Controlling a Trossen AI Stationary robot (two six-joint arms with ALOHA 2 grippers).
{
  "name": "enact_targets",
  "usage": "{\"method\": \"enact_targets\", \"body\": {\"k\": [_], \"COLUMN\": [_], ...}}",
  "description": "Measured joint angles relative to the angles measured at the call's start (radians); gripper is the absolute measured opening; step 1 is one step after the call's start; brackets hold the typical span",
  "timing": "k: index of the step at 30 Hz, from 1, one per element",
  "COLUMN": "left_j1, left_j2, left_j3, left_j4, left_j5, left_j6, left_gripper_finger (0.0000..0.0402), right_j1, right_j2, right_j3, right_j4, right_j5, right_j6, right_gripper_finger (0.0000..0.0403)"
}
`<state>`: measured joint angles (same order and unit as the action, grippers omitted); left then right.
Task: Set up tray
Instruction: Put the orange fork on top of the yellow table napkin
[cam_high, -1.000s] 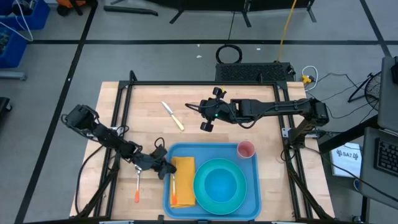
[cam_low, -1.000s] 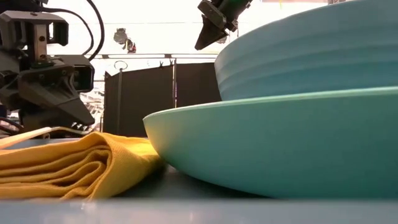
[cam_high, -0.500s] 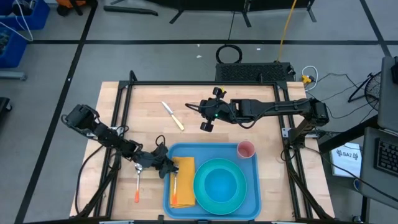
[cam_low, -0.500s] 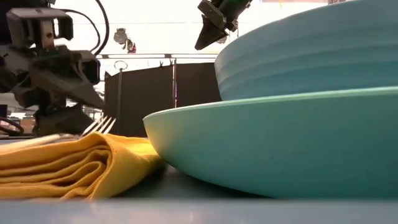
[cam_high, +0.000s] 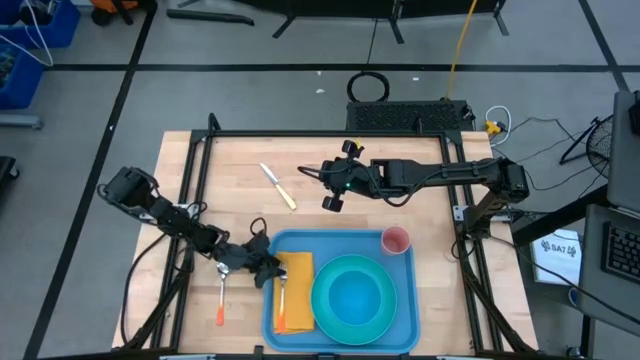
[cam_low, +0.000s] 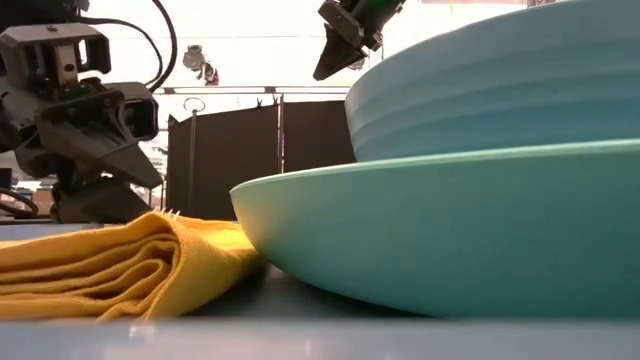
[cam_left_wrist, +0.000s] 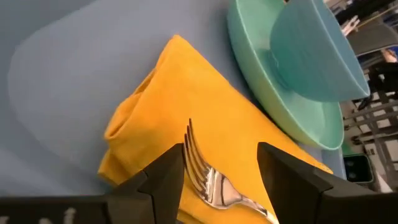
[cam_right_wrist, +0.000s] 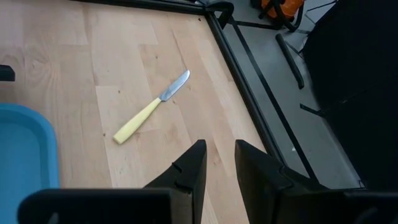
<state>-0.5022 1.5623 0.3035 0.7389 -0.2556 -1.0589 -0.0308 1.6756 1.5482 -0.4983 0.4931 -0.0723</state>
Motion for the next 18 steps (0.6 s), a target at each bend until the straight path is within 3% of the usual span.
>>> {"method": "enact_targets", "body": {"k": [18], "left_j1": [0.000], "left_j2": [-0.001], "left_j3": [0.002], "left_j4": [-0.031], "left_j5": [-0.006], "left_j6": [-0.001], "left_gripper_finger": [0.0207], "right_j1": [0.000], "right_j2": [0.000], "right_j3": [0.000], "right_j4": [0.000], "right_j5": [0.000], "right_j6": [0.000], "right_gripper_finger": [0.0075]}}
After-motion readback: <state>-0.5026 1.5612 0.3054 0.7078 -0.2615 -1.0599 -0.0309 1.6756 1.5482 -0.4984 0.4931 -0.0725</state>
